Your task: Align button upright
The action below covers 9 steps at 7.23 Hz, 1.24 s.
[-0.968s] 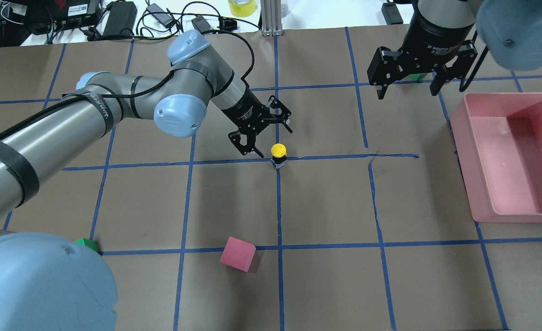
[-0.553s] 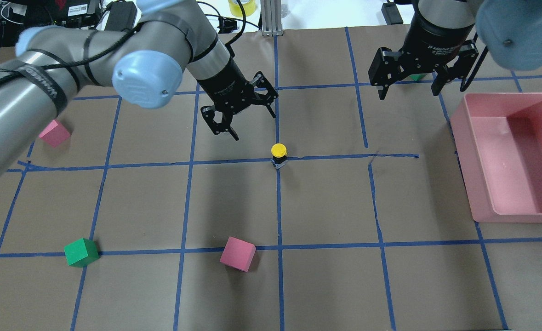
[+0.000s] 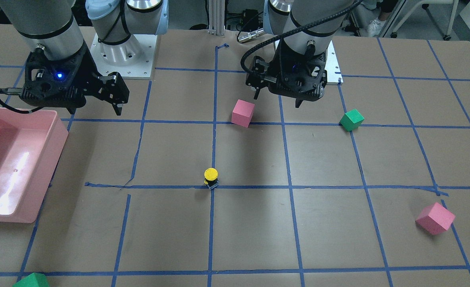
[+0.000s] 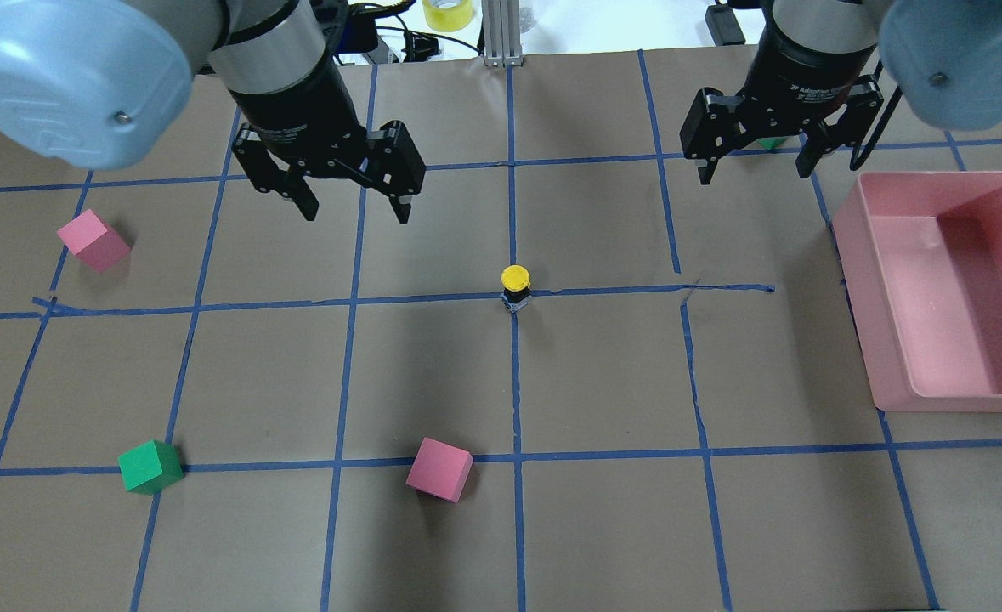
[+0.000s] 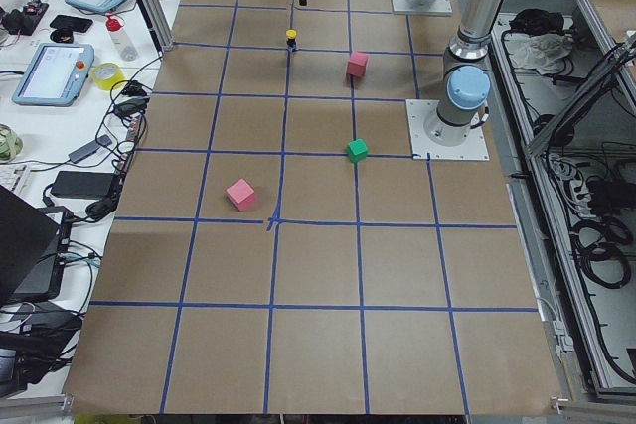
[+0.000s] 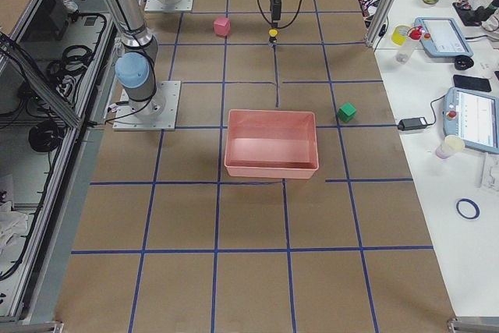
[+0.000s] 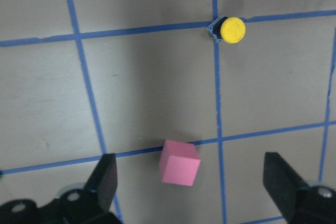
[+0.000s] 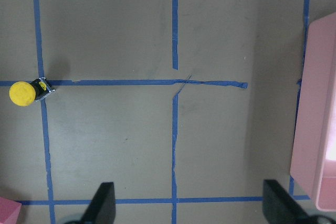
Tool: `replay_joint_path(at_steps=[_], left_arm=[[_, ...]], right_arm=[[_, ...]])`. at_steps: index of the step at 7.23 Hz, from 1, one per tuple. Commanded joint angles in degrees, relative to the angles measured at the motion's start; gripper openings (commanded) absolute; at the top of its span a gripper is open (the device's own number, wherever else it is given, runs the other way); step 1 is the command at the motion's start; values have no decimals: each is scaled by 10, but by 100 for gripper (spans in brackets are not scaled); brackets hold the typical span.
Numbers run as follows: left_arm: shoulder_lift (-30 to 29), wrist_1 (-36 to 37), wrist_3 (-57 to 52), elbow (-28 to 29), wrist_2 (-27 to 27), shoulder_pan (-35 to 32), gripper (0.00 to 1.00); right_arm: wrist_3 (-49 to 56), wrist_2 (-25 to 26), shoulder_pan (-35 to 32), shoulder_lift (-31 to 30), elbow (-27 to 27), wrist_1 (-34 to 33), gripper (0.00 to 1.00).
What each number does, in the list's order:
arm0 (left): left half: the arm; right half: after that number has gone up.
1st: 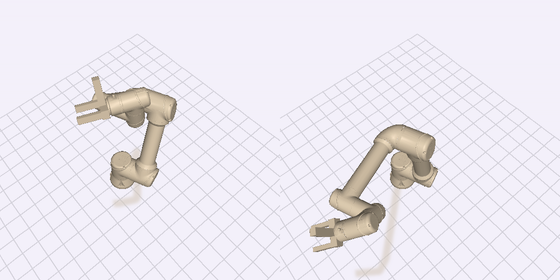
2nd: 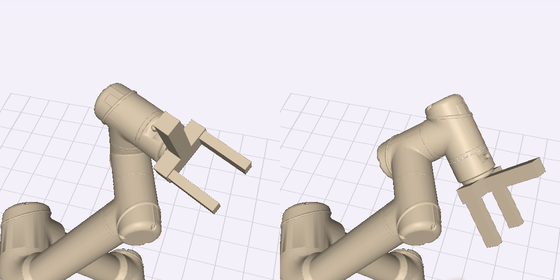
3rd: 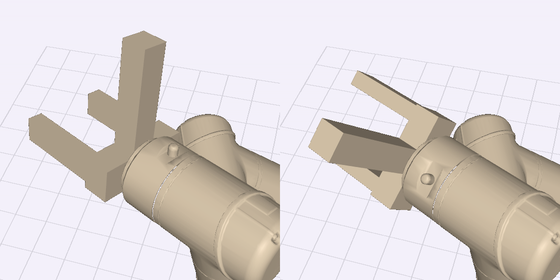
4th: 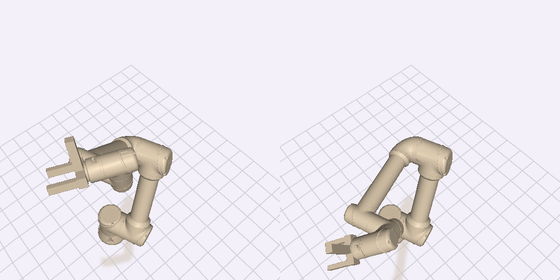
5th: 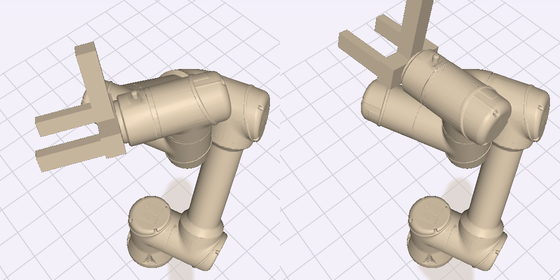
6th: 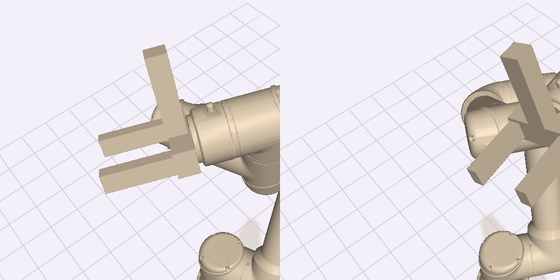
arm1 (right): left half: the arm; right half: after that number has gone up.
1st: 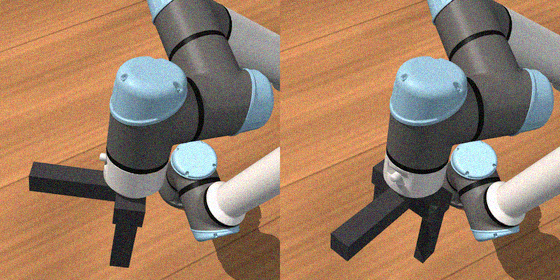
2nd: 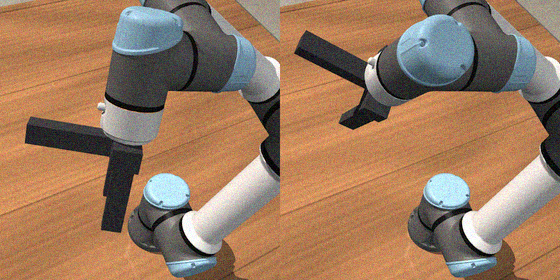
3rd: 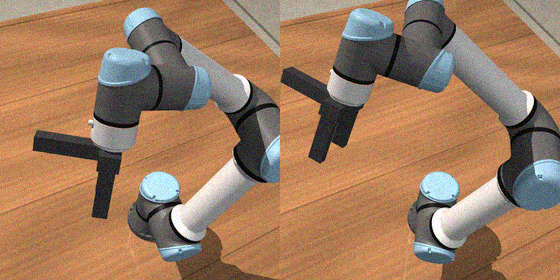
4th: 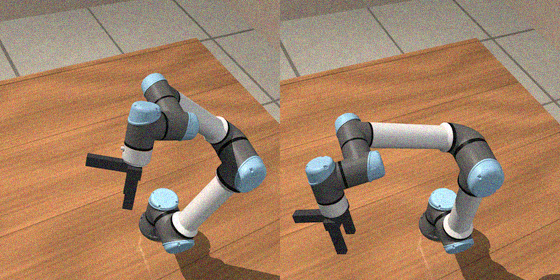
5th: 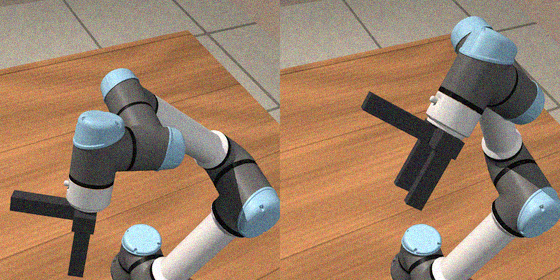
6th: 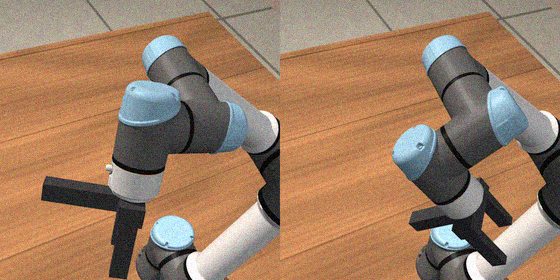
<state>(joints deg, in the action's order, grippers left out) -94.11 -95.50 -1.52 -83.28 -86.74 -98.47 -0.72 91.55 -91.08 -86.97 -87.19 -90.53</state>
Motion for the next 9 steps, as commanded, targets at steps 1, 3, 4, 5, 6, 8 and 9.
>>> replay_joint_path(at_steps=[1,3,4,5,6,8,9], left_arm=[[32,-7,-32,1,-12,46,100],[46,-6,-32,-6,-9,57,100],[46,5,-31,-8,-11,64,100],[46,11,-31,-9,-10,73,100],[47,10,-31,-9,-10,77,100],[48,10,-31,-11,-10,78,100],[49,10,-31,-11,-10,78,100]], right_arm=[[-1,-1,0,0,0,2,100],[-1,-1,0,0,0,1,100],[-1,-1,0,0,0,2,100],[-1,-1,-1,0,0,2,100],[-1,-1,-1,0,0,2,100],[-1,-1,-1,0,0,2,100],[0,5,-1,-1,0,3,100]])
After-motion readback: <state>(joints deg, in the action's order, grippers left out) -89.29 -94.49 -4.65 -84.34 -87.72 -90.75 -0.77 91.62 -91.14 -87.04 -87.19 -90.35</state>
